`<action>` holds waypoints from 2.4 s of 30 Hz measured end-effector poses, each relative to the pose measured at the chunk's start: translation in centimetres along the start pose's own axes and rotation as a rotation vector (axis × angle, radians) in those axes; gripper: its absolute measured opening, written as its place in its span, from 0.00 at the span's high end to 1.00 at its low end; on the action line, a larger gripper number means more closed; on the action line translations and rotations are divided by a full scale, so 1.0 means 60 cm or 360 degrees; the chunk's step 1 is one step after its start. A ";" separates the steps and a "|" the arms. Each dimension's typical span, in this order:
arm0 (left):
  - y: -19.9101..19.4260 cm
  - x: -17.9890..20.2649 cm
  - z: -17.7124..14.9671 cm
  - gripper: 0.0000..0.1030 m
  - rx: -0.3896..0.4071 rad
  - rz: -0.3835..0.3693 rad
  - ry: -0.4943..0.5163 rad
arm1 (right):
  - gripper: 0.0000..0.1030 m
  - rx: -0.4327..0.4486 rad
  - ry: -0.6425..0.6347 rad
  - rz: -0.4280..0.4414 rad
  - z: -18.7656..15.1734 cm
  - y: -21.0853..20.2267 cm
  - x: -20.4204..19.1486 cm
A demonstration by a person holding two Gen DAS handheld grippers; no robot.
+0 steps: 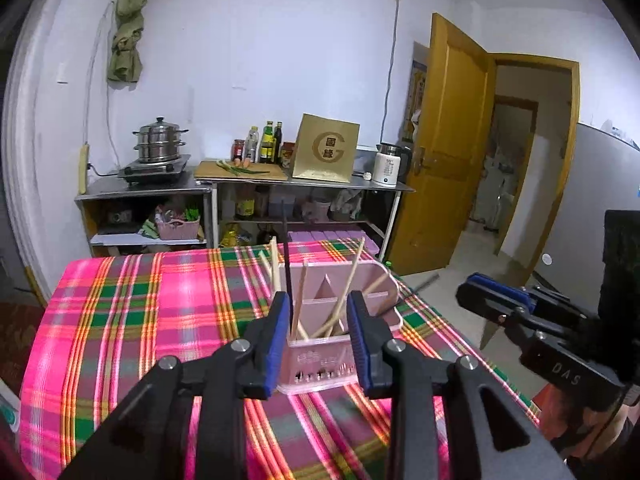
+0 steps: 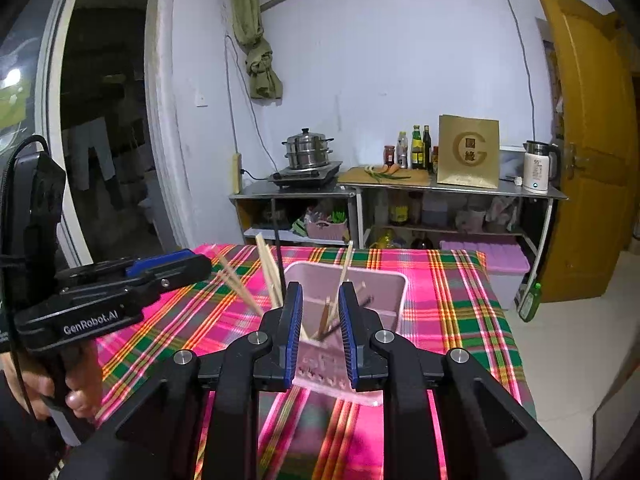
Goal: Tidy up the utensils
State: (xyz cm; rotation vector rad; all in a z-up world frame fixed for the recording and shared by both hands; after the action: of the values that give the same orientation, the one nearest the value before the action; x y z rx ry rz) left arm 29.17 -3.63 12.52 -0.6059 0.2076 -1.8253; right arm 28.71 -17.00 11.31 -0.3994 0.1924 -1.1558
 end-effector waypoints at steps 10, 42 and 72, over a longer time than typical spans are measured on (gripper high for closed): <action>-0.098 0.001 -0.110 0.68 0.0044 0.0081 -0.0022 | 0.67 0.0035 0.0018 -0.0054 -0.085 -0.109 -0.041; -0.229 0.030 -0.318 0.65 0.0066 0.0184 -0.0012 | 0.65 -0.0002 0.0029 -0.0186 -0.271 -0.250 -0.138; -0.224 0.032 -0.324 0.65 0.0055 0.0186 -0.0007 | 0.65 0.0006 0.0019 -0.0190 -0.268 -0.257 -0.140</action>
State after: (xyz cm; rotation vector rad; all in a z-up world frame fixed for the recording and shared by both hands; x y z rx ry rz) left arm 7.76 -3.88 2.36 -0.5624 0.2042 -1.7116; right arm 6.69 -17.94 2.36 -0.4051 0.1788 -1.2759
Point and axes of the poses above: each gripper's, at about its wrist camera, not at the fingertips, and y roughly the way its jaws point, x to its right, z to its top, the point moved 5 cm from there along y, roughly the way its jaws point, and after that the axes turned 9 degrees about -y, right-handed, at the moved point
